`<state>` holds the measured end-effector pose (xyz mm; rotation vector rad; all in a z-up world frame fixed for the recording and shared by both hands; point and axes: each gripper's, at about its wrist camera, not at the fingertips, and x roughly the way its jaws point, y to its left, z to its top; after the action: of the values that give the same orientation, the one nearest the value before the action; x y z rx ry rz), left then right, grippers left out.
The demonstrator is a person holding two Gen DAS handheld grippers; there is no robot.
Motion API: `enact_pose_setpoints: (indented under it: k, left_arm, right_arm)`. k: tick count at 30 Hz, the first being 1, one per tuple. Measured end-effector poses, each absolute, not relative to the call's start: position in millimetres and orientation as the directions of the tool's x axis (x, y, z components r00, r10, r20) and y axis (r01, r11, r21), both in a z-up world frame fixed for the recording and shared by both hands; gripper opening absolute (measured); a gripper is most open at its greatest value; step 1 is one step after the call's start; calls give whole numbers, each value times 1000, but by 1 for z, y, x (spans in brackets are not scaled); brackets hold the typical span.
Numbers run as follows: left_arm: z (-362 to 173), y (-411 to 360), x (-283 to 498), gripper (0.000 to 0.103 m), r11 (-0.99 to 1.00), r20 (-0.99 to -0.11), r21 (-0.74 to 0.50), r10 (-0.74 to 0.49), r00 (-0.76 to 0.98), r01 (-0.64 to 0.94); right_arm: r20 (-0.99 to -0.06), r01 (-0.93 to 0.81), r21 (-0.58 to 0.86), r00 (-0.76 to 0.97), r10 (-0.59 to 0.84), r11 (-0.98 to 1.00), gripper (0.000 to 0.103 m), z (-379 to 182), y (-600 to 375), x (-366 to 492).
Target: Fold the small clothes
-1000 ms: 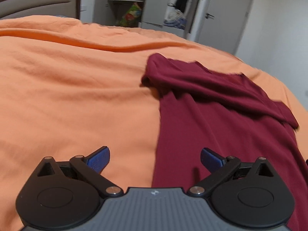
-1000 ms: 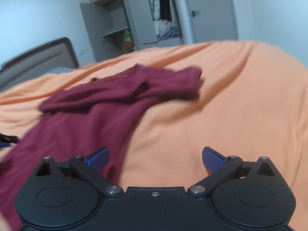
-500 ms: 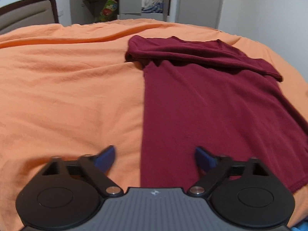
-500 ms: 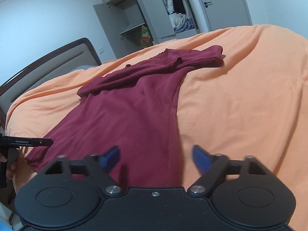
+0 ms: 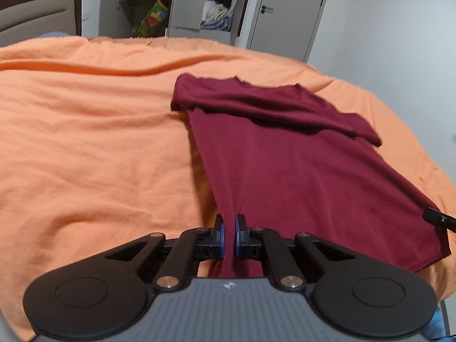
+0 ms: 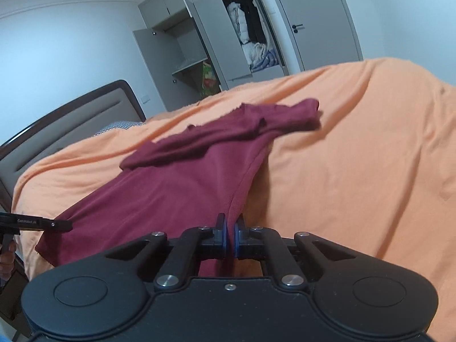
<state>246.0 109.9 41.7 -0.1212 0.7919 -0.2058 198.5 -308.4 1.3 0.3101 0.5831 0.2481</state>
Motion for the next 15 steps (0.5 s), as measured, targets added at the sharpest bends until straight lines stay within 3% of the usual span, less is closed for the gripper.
enact_pose_setpoints:
  k: [5,12,15]
  left_arm:
    - [46,115,221,6,966,-692,-219,-255,676,140]
    - [15,115,216,7,975,-716,-197,-216,663,105]
    - [14,114,211,11,978,-709,-180,-206,674,109]
  right_arm:
    - [-522,-143,333,795,309,932,4,14,-309,180]
    - [-577,-112,292,772,268,950,5,-10,-311,176]
    - [-583,-128,237,774,246,963,14,-15,-307,175]
